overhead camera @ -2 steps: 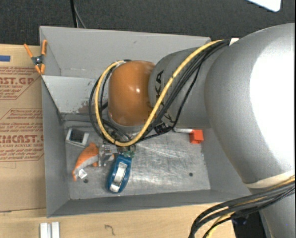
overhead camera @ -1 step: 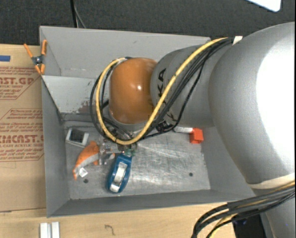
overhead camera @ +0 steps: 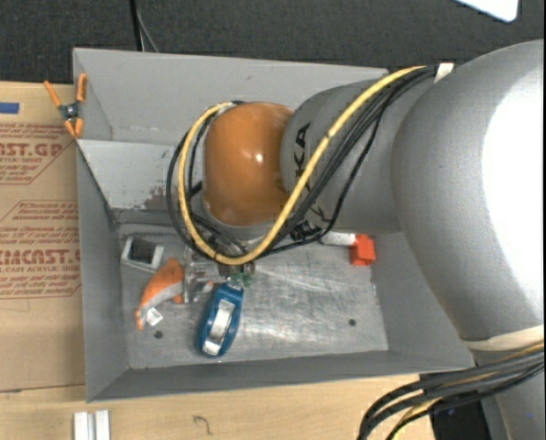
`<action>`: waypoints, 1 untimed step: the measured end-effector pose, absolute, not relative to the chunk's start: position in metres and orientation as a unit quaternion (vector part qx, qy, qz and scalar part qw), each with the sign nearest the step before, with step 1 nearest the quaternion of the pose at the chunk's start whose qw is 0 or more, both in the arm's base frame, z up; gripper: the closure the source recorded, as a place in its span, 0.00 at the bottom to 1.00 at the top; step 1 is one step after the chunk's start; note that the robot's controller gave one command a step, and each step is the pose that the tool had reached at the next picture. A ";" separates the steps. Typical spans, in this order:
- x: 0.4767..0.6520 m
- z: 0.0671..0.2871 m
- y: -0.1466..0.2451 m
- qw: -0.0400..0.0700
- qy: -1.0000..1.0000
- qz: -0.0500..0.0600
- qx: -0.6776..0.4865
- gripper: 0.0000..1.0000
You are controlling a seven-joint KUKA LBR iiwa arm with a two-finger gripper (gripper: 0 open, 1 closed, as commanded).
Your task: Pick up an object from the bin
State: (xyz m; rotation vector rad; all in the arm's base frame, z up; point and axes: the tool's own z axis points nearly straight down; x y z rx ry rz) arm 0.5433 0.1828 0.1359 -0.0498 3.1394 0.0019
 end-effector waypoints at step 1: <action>0.544 0.143 0.183 0.002 1.000 0.001 -0.016 1.00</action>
Offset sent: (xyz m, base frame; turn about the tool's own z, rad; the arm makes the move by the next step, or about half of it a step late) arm 0.0000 0.0000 0.0039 0.0000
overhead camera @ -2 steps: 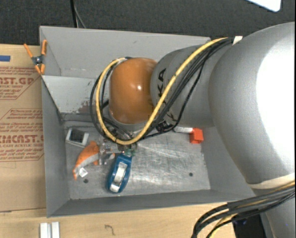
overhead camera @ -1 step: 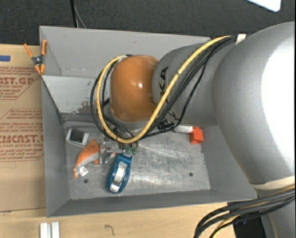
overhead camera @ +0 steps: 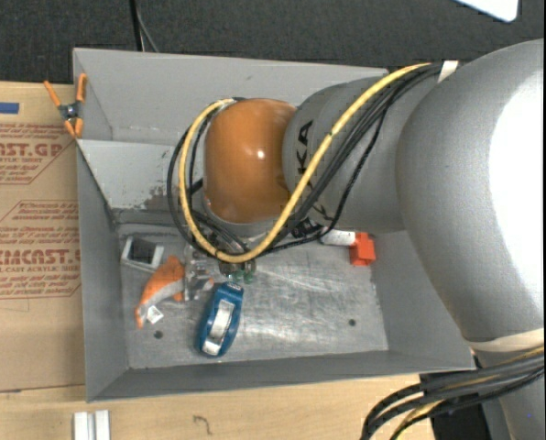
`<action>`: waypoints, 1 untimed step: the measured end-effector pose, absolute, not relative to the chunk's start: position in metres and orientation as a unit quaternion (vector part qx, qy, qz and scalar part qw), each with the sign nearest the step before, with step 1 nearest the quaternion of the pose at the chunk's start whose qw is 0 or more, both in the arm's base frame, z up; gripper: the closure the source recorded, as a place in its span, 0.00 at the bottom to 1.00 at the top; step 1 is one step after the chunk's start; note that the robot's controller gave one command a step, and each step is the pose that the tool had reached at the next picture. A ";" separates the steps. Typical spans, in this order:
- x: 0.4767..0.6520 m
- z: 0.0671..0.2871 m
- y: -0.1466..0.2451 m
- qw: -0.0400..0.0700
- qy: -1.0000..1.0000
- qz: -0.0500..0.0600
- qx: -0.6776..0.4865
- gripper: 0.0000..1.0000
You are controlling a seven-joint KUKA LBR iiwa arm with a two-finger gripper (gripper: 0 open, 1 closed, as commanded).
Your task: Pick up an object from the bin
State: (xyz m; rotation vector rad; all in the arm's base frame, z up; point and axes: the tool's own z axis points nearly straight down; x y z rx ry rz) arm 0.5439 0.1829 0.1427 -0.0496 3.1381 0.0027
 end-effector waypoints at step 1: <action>0.544 0.146 0.183 0.002 1.000 0.001 -0.016 1.00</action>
Offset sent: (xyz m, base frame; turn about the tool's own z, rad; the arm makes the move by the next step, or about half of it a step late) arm 0.0001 0.0000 0.0125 0.0000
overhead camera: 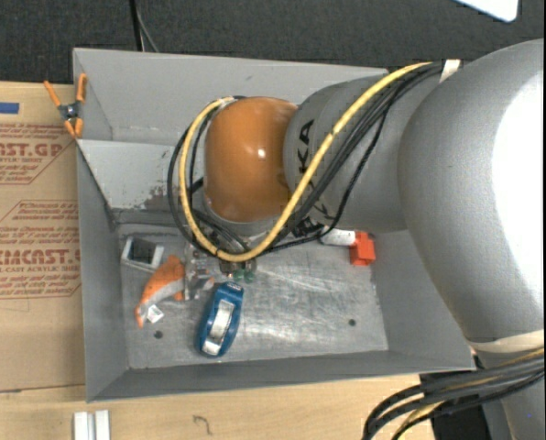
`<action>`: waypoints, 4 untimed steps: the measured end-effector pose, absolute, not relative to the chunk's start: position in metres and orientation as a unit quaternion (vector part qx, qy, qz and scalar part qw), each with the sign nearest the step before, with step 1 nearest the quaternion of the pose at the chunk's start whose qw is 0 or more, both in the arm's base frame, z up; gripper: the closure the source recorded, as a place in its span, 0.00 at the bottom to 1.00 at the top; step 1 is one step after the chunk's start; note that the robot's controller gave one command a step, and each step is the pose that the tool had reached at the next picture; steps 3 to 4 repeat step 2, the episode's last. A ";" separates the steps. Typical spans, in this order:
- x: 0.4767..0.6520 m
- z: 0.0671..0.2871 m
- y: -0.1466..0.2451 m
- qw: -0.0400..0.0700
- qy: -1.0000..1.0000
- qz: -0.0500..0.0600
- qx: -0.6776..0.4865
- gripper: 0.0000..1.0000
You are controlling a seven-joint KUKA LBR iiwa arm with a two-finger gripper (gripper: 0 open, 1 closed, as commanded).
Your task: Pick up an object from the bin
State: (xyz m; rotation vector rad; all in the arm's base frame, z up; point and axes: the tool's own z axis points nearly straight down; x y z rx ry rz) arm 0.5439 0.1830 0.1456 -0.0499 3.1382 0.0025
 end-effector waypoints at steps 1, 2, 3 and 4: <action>0.544 0.148 0.183 0.001 1.000 0.001 -0.016 1.00; 0.543 0.155 0.183 -0.001 1.000 0.000 -0.016 1.00; 0.543 0.155 0.183 -0.001 1.000 0.000 -0.016 1.00; 0.543 0.155 0.183 -0.001 1.000 0.000 -0.016 1.00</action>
Offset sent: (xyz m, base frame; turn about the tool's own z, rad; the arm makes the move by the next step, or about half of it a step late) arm -0.0002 -0.0001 0.0379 0.0000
